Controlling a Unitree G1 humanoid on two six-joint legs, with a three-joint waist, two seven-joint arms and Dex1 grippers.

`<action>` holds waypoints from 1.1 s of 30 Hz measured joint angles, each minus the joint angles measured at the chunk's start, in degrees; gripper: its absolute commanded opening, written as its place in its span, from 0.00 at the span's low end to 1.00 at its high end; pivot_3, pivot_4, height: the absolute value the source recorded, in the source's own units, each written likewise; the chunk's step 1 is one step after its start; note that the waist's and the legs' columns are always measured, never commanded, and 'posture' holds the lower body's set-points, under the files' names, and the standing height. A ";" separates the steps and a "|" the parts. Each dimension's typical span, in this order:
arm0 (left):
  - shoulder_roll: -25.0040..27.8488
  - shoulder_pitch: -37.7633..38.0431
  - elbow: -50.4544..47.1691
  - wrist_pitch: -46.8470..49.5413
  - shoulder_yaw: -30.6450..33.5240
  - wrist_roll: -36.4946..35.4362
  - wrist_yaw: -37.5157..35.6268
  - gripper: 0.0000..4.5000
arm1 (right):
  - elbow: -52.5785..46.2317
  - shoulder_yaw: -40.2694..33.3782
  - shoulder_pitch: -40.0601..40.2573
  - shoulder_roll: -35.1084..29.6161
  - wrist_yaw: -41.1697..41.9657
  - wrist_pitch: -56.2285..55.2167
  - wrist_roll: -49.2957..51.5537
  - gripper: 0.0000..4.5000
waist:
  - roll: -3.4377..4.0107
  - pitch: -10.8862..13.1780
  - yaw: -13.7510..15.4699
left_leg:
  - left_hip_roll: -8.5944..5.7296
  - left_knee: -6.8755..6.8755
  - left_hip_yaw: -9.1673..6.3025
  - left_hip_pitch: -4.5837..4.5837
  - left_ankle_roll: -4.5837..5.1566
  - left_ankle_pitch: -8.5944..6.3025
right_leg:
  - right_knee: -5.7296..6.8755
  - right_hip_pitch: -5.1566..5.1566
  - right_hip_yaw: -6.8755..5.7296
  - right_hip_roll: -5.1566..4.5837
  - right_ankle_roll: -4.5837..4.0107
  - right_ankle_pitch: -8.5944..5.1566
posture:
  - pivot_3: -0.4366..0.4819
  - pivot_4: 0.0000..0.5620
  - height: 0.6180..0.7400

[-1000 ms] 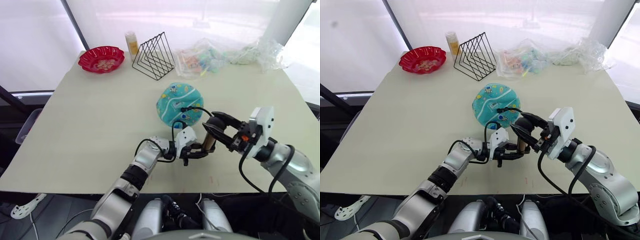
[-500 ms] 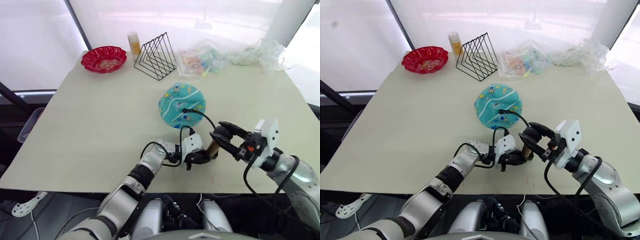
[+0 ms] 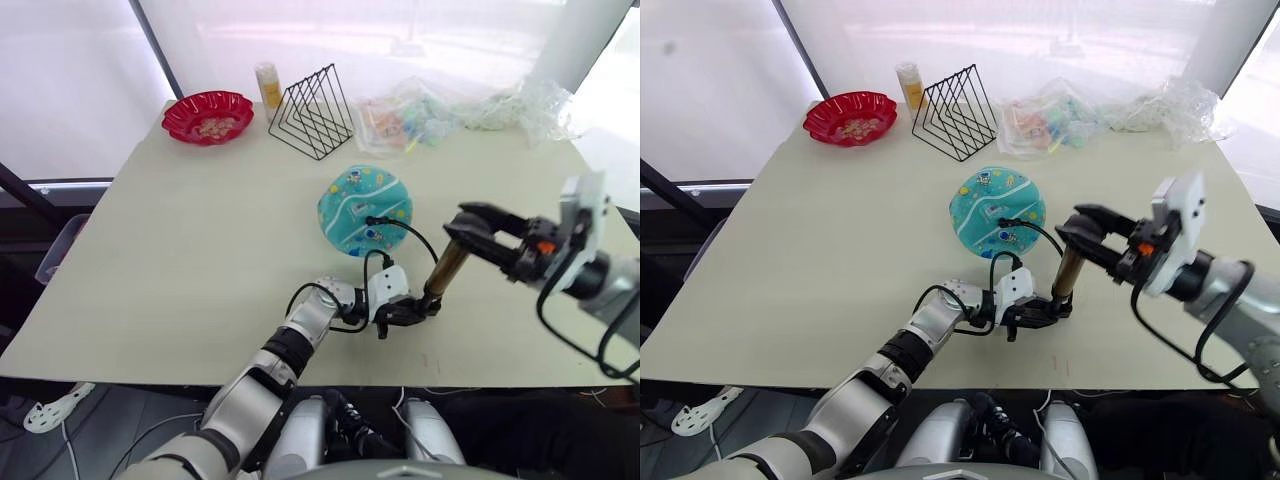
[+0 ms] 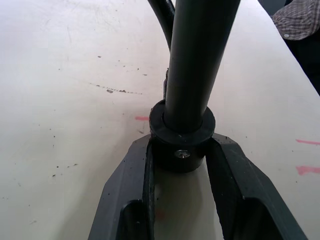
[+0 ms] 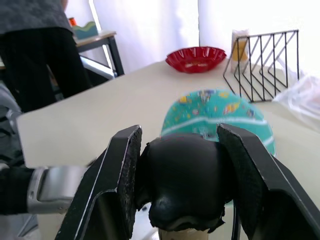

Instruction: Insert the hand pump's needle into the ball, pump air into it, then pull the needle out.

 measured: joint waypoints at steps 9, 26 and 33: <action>-0.38 -0.21 0.63 -0.16 0.06 -0.06 -0.77 0.24 | 5.70 -3.60 -10.09 -8.73 -5.08 6.10 14.79 0.42 | -0.05 0.03 0.46 | 0.00 0.00 0.01 -0.07 0.02 -0.01 | -0.02 -0.02 -0.04 -0.09 0.00 0.00 | 0.48 0.27 1.00; -0.70 0.46 1.83 -0.52 -0.21 0.87 -0.52 0.24 | 1.77 -6.60 -0.67 -4.98 -1.67 2.96 8.60 0.42 | -0.45 -0.71 0.64 | 0.01 -0.01 -0.01 0.04 0.06 -0.04 | -0.10 0.11 -0.14 -0.10 0.01 0.00 | 0.48 0.27 1.00; -1.65 -0.42 6.59 -1.96 -0.36 2.48 -0.18 0.24 | 0.54 1.75 11.25 3.46 2.39 -7.28 -6.24 0.42 | -1.21 -2.57 0.63 | 0.23 -0.26 -0.19 0.60 0.06 -0.05 | -0.56 0.78 -0.35 0.15 -0.10 -0.06 | 0.48 0.27 1.00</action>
